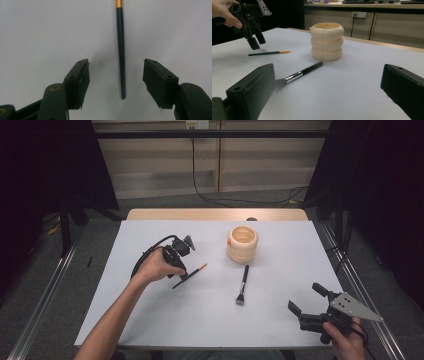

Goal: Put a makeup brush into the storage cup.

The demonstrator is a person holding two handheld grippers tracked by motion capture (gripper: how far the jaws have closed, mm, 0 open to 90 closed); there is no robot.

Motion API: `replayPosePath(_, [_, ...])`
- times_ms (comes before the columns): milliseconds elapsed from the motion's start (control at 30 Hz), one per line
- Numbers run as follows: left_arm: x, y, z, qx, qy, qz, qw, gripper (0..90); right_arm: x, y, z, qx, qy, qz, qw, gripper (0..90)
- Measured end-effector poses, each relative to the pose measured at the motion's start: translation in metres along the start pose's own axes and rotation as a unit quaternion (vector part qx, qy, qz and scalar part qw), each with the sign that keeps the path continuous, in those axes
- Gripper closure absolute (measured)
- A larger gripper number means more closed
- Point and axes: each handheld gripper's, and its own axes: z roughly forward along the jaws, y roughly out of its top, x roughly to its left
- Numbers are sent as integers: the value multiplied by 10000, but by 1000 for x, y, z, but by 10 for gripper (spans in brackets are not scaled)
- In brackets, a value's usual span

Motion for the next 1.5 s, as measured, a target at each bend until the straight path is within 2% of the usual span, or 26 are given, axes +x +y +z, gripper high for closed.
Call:
replayPosePath(33, [-1,0,2,-74,-52,-42,9999,402,0,0,0,0,4,1,10000,0])
replayPosePath(133, [-4,2,5,-30,-90,-11,10000,417,0,0,0,7,5,3,10000,0])
replayPosePath(200, [-5,3,6,8,-104,106,9999,468,0,0,0,5,3,18,10000,0])
replayPosePath(333, [-8,5,7,-125,-23,65,9999,574,0,0,0,16,-17,19,10000,0])
replayPosePath(400, [-8,5,8,-162,-146,35,9998,630,0,0,0,8,-20,16,10000,0])
replayPosePath(500, [-11,6,12,-77,-200,72,9997,668,0,0,0,28,3,-9,10000,0])
replayPosePath(567, [-13,8,15,34,-94,109,9999,693,1,0,0,23,3,2,10000,0])
replayPosePath(700, [-14,10,21,191,-92,107,9997,691,0,0,0,19,-4,10,10000,0])
replayPosePath(867, [-14,10,24,211,-31,116,9997,701,0,0,0,21,-5,4,10000,0])
replayPosePath(967, [-16,10,26,198,30,22,9998,720,0,0,0,22,-6,5,10000,0])
replayPosePath(1067, [-18,12,26,268,95,14,9996,747,1,0,0,28,9,-3,10000,0])
replayPosePath(1133, [-16,12,26,264,47,-5,9996,764,1,0,0,36,15,-3,10000,0])
replayPosePath(1200, [-12,10,26,215,-3,-101,9997,838,0,0,0,28,25,-17,10000,0])
replayPosePath(1300, [-10,10,26,216,-102,-172,9996,841,0,0,-1,36,10,-13,10000,0])
replayPosePath(1367, [-11,12,27,247,-40,-142,9996,842,0,0,-1,39,10,-24,10000,0])
replayPosePath(1433, [-14,14,27,365,61,-16,9993,844,1,0,0,49,18,-19,10000,0])
replayPosePath(1500, [-17,15,27,372,155,-10,9992,845,1,0,0,45,17,-14,10000,0])
